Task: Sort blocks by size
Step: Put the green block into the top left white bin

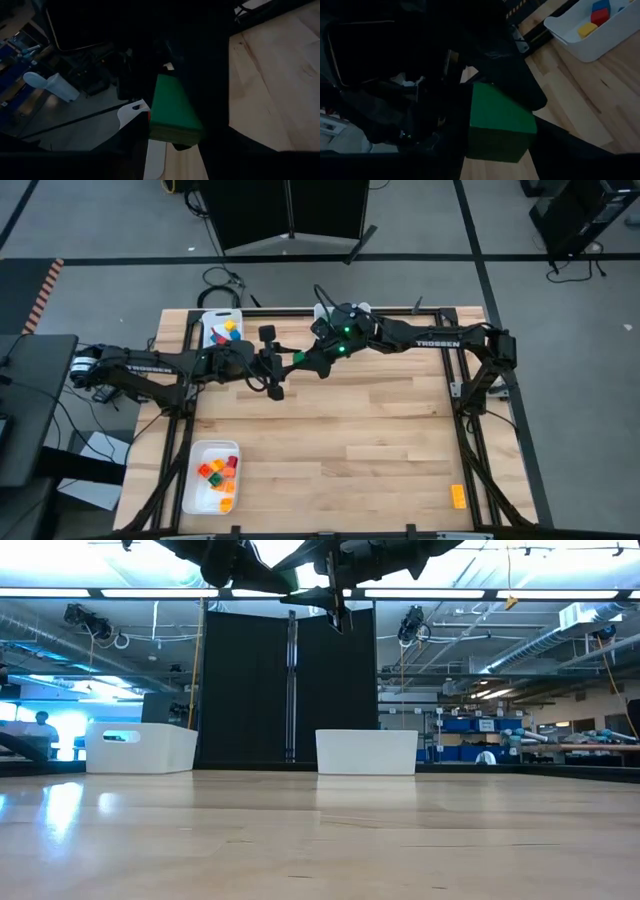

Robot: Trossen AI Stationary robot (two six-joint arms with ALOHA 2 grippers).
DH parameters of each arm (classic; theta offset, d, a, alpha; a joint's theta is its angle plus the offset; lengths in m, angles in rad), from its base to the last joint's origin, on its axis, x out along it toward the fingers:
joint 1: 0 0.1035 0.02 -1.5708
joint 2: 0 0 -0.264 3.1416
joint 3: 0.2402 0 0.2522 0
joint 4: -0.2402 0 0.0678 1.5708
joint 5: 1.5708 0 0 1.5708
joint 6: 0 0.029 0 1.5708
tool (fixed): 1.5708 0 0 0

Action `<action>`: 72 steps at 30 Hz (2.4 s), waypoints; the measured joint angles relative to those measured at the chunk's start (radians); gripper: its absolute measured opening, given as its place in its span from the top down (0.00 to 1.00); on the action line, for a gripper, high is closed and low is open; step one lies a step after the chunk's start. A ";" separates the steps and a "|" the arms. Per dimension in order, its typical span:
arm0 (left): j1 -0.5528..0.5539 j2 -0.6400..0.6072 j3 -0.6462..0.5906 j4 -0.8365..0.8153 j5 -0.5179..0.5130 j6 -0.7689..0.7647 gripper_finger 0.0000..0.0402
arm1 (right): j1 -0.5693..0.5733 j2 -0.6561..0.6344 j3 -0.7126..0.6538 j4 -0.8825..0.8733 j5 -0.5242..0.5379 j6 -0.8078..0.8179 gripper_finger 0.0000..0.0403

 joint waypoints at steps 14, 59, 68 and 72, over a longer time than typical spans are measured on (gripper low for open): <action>0.001 0.000 0.001 -0.084 -0.057 -0.043 0.62 | -0.047 0.001 -0.002 -0.075 -0.011 -0.006 0.21; 0.905 0.310 -0.002 -0.741 0.217 -0.574 0.62 | 0.138 0.000 -0.002 -0.231 0.098 0.027 0.07; 0.905 0.308 0.000 -0.755 0.203 -0.572 0.60 | 0.145 0.000 -0.002 -0.244 0.153 0.033 0.07; 0.905 0.308 0.000 -0.752 0.202 -0.575 0.58 | 0.145 0.000 -0.002 -0.244 0.157 0.033 0.07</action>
